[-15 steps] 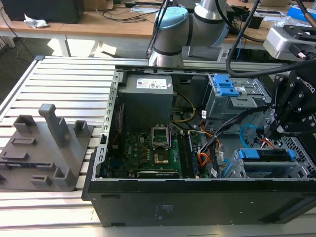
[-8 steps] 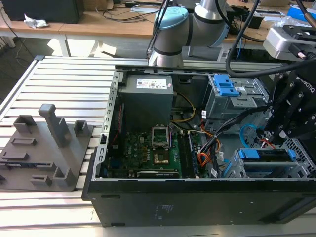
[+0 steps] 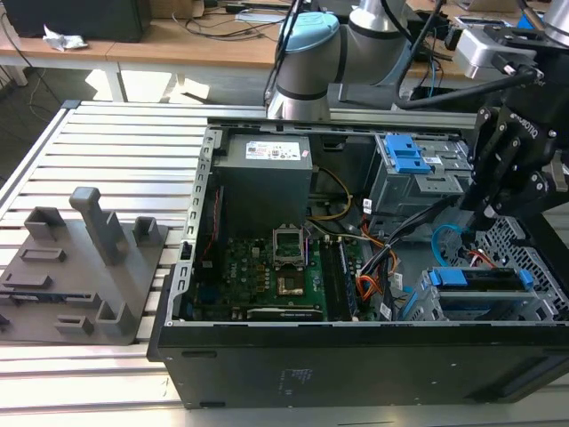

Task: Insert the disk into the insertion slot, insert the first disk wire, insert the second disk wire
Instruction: 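Insert the second disk wire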

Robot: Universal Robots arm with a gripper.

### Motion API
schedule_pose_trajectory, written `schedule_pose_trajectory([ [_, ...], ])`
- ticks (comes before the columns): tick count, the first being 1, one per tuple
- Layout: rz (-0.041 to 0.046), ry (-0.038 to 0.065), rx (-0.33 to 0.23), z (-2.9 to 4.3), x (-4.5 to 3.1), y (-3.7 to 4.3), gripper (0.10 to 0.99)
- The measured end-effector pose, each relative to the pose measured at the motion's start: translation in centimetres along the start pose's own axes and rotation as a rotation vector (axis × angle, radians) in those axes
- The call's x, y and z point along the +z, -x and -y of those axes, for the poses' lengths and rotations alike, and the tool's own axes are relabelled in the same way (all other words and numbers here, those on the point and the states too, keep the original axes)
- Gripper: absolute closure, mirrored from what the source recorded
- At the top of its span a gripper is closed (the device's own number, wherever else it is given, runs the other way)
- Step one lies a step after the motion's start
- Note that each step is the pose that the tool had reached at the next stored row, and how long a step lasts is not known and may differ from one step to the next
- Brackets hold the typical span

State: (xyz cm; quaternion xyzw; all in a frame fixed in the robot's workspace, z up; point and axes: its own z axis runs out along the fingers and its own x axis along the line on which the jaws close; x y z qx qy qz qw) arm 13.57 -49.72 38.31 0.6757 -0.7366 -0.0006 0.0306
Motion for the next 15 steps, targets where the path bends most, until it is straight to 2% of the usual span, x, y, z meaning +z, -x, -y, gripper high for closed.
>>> schedule_pose_trajectory([
  [5,-0.0009,-0.001,-0.020,-1.17,0.18,0.20,0.725],
  [11,-0.0042,-0.004,-0.080,-1.24,0.52,0.74,0.725],
  [13,-0.0125,-0.005,-0.094,-1.10,0.69,0.77,0.725],
  [14,-0.0193,-0.005,-0.107,-1.07,0.76,0.77,0.725],
  [15,-0.0308,-0.006,-0.114,-1.04,0.78,0.77,0.725],
])
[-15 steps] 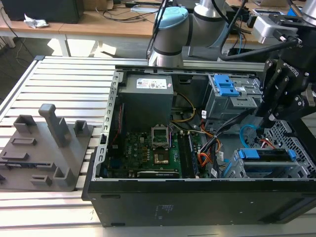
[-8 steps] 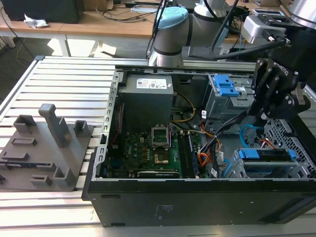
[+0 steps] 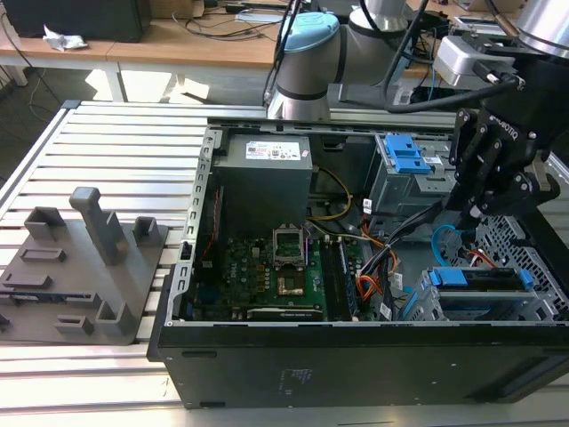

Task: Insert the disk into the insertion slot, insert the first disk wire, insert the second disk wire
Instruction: 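Insert the second disk wire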

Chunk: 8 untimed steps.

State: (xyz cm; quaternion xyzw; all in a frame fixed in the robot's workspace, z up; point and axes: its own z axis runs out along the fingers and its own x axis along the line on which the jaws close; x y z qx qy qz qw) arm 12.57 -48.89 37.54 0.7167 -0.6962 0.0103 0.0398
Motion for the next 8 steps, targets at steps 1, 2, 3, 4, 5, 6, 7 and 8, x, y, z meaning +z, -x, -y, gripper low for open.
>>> schedule_pose_trajectory([
  [1,-0.0202,0.000,-0.008,0.07,0.03,0.00,0.725],
  [2,-0.0316,0.001,-0.013,0.18,0.09,0.00,0.725],
  [3,-0.0358,0.001,-0.017,0.32,0.16,0.00,0.725],
  [4,-0.0384,0.002,-0.020,0.55,0.29,0.01,0.725],
  [5,-0.0386,0.002,-0.020,0.67,0.45,0.02,0.725],
  [6,-0.0389,0.002,-0.021,0.75,0.59,0.02,0.725],
  [7,-0.0401,0.003,-0.023,0.82,0.84,0.04,0.725],
  [8,-0.0422,0.003,-0.024,0.87,1.06,0.05,0.725],
])
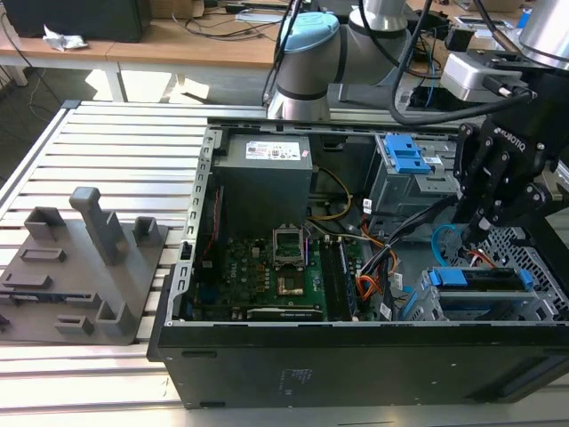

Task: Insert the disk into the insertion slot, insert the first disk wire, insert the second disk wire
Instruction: 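Insert the second disk wire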

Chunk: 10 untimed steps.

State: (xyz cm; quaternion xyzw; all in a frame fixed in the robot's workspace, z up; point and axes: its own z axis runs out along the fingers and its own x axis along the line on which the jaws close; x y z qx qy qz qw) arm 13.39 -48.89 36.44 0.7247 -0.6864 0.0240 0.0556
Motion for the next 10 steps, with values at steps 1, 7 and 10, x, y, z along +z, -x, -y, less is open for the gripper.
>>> schedule_pose_trajectory([
  [1,-0.0022,0.000,-0.001,0.04,0.12,0.01,0.725],
  [7,-0.0124,0.001,-0.007,0.19,0.65,0.06,0.725],
  [10,-0.0129,0.001,-0.007,0.19,0.66,0.07,0.741],
])
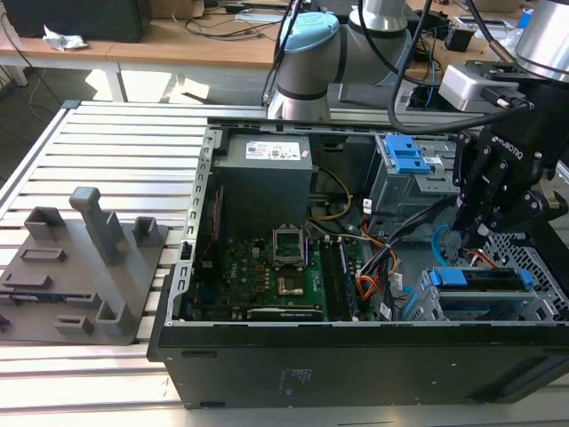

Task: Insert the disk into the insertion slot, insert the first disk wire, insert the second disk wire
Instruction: 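Insert the second disk wire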

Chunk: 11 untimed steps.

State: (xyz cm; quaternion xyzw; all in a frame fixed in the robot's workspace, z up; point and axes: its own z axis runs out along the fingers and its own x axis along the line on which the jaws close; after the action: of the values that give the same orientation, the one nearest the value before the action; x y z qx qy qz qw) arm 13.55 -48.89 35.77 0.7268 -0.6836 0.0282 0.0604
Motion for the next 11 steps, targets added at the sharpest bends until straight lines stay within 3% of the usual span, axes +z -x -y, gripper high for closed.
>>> schedule_pose_trajectory([
  [1,-0.0004,0.000,0.000,0.00,0.00,0.00,0.871],
  [2,-0.0007,0.000,0.000,0.00,0.00,0.00,0.922],
  [8,-0.0019,0.000,0.000,0.00,0.00,-0.02,0.922],
  [11,-0.0019,0.000,0.000,-0.07,0.16,-1.25,0.922],
])
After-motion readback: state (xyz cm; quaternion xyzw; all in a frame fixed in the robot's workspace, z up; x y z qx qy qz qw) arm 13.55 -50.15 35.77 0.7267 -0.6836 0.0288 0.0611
